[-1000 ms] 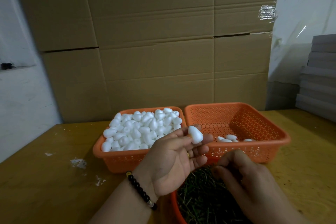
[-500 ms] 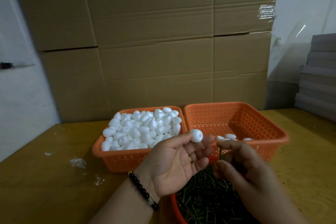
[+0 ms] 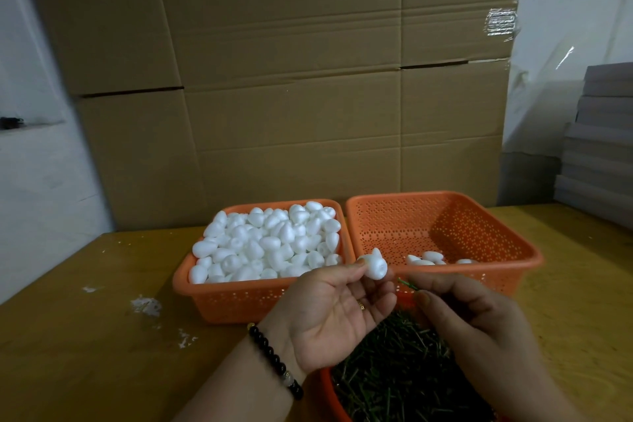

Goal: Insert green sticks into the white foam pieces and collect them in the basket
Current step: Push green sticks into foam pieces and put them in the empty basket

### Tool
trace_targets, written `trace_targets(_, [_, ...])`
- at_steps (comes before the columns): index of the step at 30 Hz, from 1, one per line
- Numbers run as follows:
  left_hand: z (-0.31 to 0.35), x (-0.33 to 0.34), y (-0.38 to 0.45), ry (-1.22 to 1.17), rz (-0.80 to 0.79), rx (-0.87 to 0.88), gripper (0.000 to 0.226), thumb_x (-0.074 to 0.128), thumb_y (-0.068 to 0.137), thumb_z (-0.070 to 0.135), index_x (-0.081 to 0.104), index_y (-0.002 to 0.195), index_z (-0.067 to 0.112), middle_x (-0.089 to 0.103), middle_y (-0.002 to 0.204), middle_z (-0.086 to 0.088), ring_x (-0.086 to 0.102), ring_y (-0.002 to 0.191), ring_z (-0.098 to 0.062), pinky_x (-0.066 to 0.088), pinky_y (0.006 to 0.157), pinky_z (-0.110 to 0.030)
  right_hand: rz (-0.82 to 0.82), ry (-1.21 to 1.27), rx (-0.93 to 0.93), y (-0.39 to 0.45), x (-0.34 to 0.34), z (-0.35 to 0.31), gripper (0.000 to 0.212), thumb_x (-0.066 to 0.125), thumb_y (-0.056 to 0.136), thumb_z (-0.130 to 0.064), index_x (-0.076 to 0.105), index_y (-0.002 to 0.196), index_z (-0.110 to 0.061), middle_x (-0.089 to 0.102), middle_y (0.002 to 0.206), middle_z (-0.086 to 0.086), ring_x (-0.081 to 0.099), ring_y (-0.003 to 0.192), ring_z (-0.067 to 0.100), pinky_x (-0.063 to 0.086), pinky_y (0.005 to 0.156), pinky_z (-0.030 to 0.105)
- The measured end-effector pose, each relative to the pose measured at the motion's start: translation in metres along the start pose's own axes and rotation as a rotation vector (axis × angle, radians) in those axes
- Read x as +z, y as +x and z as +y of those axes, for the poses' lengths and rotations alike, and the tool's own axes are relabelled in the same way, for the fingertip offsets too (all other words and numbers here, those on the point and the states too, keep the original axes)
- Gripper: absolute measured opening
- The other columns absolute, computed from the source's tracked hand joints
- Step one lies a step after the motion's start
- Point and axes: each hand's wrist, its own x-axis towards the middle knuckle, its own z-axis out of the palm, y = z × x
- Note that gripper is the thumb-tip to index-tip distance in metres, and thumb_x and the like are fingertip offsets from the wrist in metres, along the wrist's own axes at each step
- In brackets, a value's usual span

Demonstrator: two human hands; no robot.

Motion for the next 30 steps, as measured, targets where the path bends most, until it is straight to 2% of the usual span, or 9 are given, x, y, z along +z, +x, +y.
trace_targets(2, [-0.002,0.001,0.0,-0.001,0.021,0.005,0.022,0.058,0.08,0.003,0.065,0.099,-0.004,0.067,0.087,-0.017,0.067,0.073,-0.023,0.059,0.066,-0.032,0.052,-0.036,0.002,0.0,-0.001,0.002,0.023,0.068,0.074,-0.022,0.077,0.093,-0.032,0.073,0.099,-0.013,0.067,0.097,0.002,0.056,0.083,0.031])
trace_targets(4, [-0.004,0.003,0.001,0.006,0.042,0.013,0.015,0.059,0.081,0.003,0.068,0.091,-0.004,0.067,0.083,-0.017,0.068,0.071,-0.023,0.06,0.067,-0.032,0.095,-0.07,-0.006,-0.001,0.0,0.002,0.023,0.068,0.07,-0.03,0.077,0.091,-0.028,0.074,0.096,-0.013,0.068,0.093,0.003,0.058,0.081,0.039])
trace_targets(7, [-0.007,0.004,0.002,0.02,0.055,0.022,0.014,0.061,0.081,0.003,0.074,0.08,-0.003,0.067,0.084,-0.018,0.07,0.071,-0.024,0.06,0.068,-0.033,0.138,-0.124,-0.038,-0.001,0.0,0.001,0.025,0.068,0.068,-0.036,0.076,0.089,-0.026,0.074,0.093,-0.015,0.07,0.087,0.003,0.059,0.076,0.04])
trace_targets(11, [-0.01,0.004,0.001,0.021,0.054,0.026,0.013,0.065,0.074,0.002,0.075,0.079,-0.002,0.068,0.086,-0.018,0.071,0.073,-0.025,0.06,0.068,-0.035,0.168,-0.238,-0.127,0.0,-0.001,0.006,0.016,0.07,0.069,-0.029,0.074,0.085,-0.026,0.072,0.092,-0.02,0.067,0.092,-0.003,0.057,0.078,0.028])
trace_targets(15, [-0.012,0.006,0.001,0.024,0.056,0.019,0.013,0.066,0.072,0.002,0.076,0.079,-0.002,0.069,0.087,-0.018,0.07,0.072,-0.023,0.06,0.067,-0.034,0.179,-0.359,-0.216,0.0,0.0,0.013,0.014,0.076,0.069,-0.019,0.074,0.082,-0.021,0.072,0.091,-0.016,0.064,0.09,-0.009,0.045,0.08,0.004])
trace_targets(20, [-0.015,0.007,0.0,0.066,0.066,0.02,0.015,0.065,0.072,0.002,0.074,0.083,-0.003,0.068,0.086,-0.018,0.07,0.073,-0.022,0.059,0.066,-0.034,0.195,-0.414,-0.246,0.0,0.0,0.014,0.012,0.074,0.068,-0.021,0.075,0.08,-0.018,0.071,0.091,-0.014,0.064,0.09,-0.008,0.047,0.08,0.006])
trace_targets(25, [-0.017,0.007,0.001,0.098,0.063,0.014,0.024,0.063,0.076,0.002,0.065,0.099,-0.004,0.07,0.088,-0.017,0.071,0.075,-0.021,0.058,0.065,-0.032,0.21,-0.459,-0.247,0.0,-0.001,0.016,0.019,0.083,0.065,-0.004,0.075,0.078,-0.014,0.072,0.086,-0.01,0.065,0.086,-0.005,0.047,0.075,0.004])
trace_targets(30, [-0.019,0.007,0.0,0.107,0.055,0.024,0.018,0.063,0.076,0.002,0.067,0.093,-0.002,0.07,0.09,-0.016,0.07,0.079,-0.021,0.058,0.068,-0.032,0.202,-0.475,-0.253,-0.001,0.0,0.011,0.016,0.083,0.066,-0.01,0.074,0.076,-0.018,0.069,0.082,-0.017,0.062,0.083,-0.013,0.042,0.071,-0.002])
